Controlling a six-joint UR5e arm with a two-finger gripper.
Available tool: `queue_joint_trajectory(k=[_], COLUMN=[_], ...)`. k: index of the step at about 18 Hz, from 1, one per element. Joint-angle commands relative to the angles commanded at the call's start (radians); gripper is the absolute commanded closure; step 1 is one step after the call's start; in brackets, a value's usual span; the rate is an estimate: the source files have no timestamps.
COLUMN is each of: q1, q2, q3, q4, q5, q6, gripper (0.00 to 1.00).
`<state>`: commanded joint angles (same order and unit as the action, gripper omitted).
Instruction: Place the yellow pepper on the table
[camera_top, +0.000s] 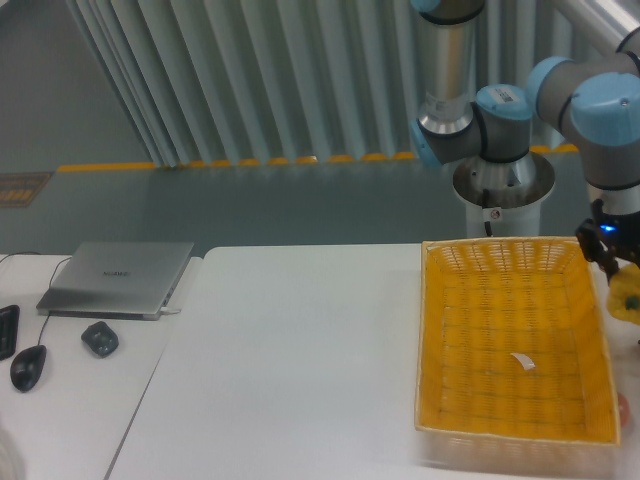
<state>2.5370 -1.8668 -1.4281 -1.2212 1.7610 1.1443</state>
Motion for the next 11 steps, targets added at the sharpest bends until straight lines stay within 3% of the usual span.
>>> queue_joint_trajectory(k=[3,6,11], q1=[0.031,0.051,0.065], q2=[-0.018,-0.037,-0.078], q3=[0.0,-0.006,-0.025], q4=[0.067,0.091,0.212], q5=[0.0,0.005,0.023], q6=[-0.014,-0.014,-0.119], gripper=[0.55,0.55,0.55])
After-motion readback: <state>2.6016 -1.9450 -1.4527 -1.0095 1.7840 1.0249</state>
